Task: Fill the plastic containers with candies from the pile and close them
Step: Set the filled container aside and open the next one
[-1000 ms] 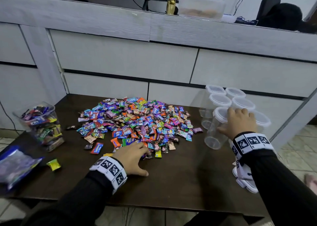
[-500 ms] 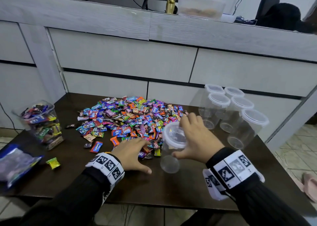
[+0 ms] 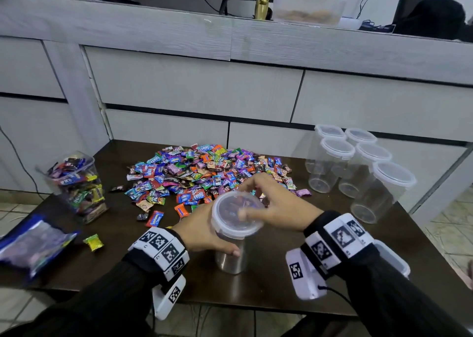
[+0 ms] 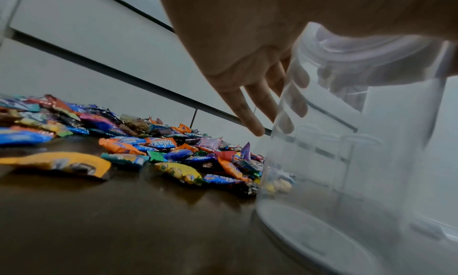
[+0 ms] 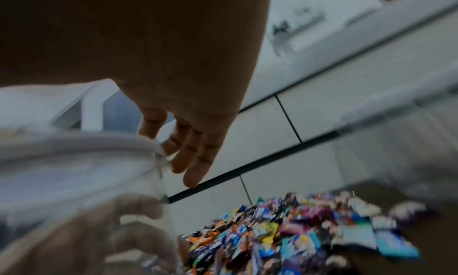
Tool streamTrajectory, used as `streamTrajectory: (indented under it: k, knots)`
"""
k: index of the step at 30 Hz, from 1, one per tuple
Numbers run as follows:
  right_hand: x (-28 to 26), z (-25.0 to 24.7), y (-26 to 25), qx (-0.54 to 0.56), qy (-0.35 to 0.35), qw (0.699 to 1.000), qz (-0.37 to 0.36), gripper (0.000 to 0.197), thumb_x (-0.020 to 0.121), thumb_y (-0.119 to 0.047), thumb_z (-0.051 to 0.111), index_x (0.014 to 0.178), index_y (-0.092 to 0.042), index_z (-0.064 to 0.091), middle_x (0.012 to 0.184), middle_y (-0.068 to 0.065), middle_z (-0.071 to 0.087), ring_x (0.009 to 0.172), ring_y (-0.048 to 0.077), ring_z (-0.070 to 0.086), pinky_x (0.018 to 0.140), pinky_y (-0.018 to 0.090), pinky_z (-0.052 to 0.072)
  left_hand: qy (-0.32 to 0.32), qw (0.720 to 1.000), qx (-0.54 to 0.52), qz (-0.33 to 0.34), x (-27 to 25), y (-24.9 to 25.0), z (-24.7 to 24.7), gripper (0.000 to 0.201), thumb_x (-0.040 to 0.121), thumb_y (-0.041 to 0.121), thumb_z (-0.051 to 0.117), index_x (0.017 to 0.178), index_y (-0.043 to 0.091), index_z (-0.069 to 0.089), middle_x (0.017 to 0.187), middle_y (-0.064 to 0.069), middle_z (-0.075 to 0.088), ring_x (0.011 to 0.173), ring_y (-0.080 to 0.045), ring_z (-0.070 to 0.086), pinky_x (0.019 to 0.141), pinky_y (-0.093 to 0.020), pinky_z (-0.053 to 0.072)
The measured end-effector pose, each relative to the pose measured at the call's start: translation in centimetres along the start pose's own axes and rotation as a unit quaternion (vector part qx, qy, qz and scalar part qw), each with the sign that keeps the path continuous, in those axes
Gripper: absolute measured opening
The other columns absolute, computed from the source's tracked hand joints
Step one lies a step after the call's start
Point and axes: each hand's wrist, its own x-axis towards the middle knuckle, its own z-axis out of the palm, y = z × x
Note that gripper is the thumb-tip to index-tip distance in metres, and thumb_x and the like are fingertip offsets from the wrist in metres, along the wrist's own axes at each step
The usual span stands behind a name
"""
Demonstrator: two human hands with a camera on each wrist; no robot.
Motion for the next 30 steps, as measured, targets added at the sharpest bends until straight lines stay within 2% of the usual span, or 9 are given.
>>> streamTrajectory:
  k: [4, 8, 13, 17, 20, 23, 26, 28, 30]
  knots:
    - [2.0, -0.3, 0.6, 0.015, 0.05, 0.993, 0.107, 0.039, 0.097, -0.048, 0.038, 0.076, -0.018, 0.052, 0.077, 0.002, 0.056, 0.07, 0.014, 0.05, 0.068, 0.031, 0.039, -0.006, 1.0, 0.006, -0.023, 0.4, 0.3, 0.1, 0.086, 0.042, 0.035, 0.094, 0.119, 0.033, 0.057, 0.12, 0.006, 0.07, 0.118, -0.009, 0.062, 0.107, -0.04, 0.045]
    - [3.4, 0.3, 1.0, -0.018, -0.004, 0.986, 0.164, 0.046, 0.102, -0.031, 0.037, 0.059, -0.018, 0.045, 0.058, -0.002, 0.047, 0.053, 0.01, 0.044, 0.053, 0.024, 0.033, -0.021, 0.999, 0.012, -0.038, 0.8, 0.5, 0.0, 0.084, 0.048, 0.018, 0.095, 0.121, 0.032, 0.055, 0.121, 0.006, 0.069, 0.118, -0.006, 0.061, 0.105, -0.029, 0.045]
    - [4.1, 1.1, 1.2, -0.017, 0.011, 0.975, 0.219, 0.039, 0.1, -0.021, 0.035, 0.062, -0.02, 0.043, 0.065, -0.003, 0.044, 0.058, 0.008, 0.039, 0.058, 0.027, 0.034, -0.03, 0.999, 0.01, -0.033, 1.1, 0.4, -0.2, 0.082, 0.056, -0.001, 0.092, 0.12, 0.033, 0.054, 0.123, 0.005, 0.067, 0.118, -0.005, 0.06, 0.103, -0.021, 0.045]
    - [4.0, 0.9, 0.7, -0.109, 0.059, 0.976, 0.181, 0.044, 0.097, -0.017, 0.038, 0.053, -0.015, 0.036, 0.058, 0.003, 0.039, 0.057, 0.018, 0.038, 0.049, 0.027, 0.028, -0.026, 0.999, -0.003, -0.026, 1.0, 0.2, 0.0, 0.08, 0.056, -0.001, 0.092, 0.12, 0.03, 0.056, 0.12, 0.005, 0.069, 0.117, -0.006, 0.062, 0.101, -0.02, 0.046]
    - [3.7, 0.6, 1.0, -0.139, 0.117, 0.97, 0.164, 0.044, 0.095, -0.039, 0.045, 0.058, -0.014, 0.041, 0.062, 0.005, 0.049, 0.061, 0.022, 0.046, 0.057, 0.032, 0.035, -0.014, 1.0, -0.018, -0.02, 0.7, 0.1, 0.4, 0.079, 0.053, 0.008, 0.094, 0.119, 0.031, 0.057, 0.118, 0.01, 0.07, 0.116, -0.006, 0.062, 0.098, -0.017, 0.046]
    - [3.1, 0.0, 1.5, -0.062, 0.035, 0.974, 0.215, 0.057, 0.08, -0.07, 0.05, 0.07, -0.014, 0.049, 0.065, 0.004, 0.054, 0.054, 0.019, 0.053, 0.053, 0.03, 0.043, 0.023, 0.999, -0.022, -0.011, 0.5, 0.0, 1.1, 0.086, 0.044, 0.028, 0.095, 0.12, 0.031, 0.055, 0.118, 0.012, 0.07, 0.115, -0.005, 0.062, 0.1, -0.02, 0.047]
    - [2.4, -0.7, 1.8, 0.036, -0.015, 0.971, 0.238, 0.054, 0.068, -0.065, 0.07, 0.078, -0.015, 0.052, 0.065, 0.002, 0.06, 0.042, 0.015, 0.057, 0.04, 0.025, 0.046, 0.026, 0.999, 0.013, -0.016, 0.4, 0.1, 1.1, 0.093, 0.039, 0.039, 0.093, 0.122, 0.038, 0.051, 0.116, 0.022, 0.067, 0.115, 0.002, 0.059, 0.099, -0.017, 0.046]
    - [2.2, -1.1, 2.0, 0.041, -0.008, 0.973, 0.226, 0.05, 0.067, -0.058, 0.076, 0.081, -0.016, 0.054, 0.067, 0.001, 0.063, 0.049, 0.014, 0.059, 0.046, 0.027, 0.049, 0.004, 0.998, 0.059, -0.019, 0.3, 0.4, 0.8, 0.098, 0.039, 0.051, 0.09, 0.124, 0.049, 0.04, 0.119, 0.028, 0.062, 0.116, 0.007, 0.055, 0.096, -0.015, 0.047]
    - [2.3, -1.6, 2.1, 0.009, 0.0, 0.98, 0.198, 0.041, 0.068, -0.051, 0.078, 0.081, -0.018, 0.057, 0.069, -0.003, 0.06, 0.06, 0.012, 0.056, 0.06, 0.026, 0.047, -0.011, 0.995, 0.097, -0.027, 0.0, 0.7, 0.2, 0.097, 0.042, 0.063, 0.086, 0.123, 0.056, 0.032, 0.125, 0.021, 0.057, 0.113, 0.003, 0.056, 0.093, -0.027, 0.052]
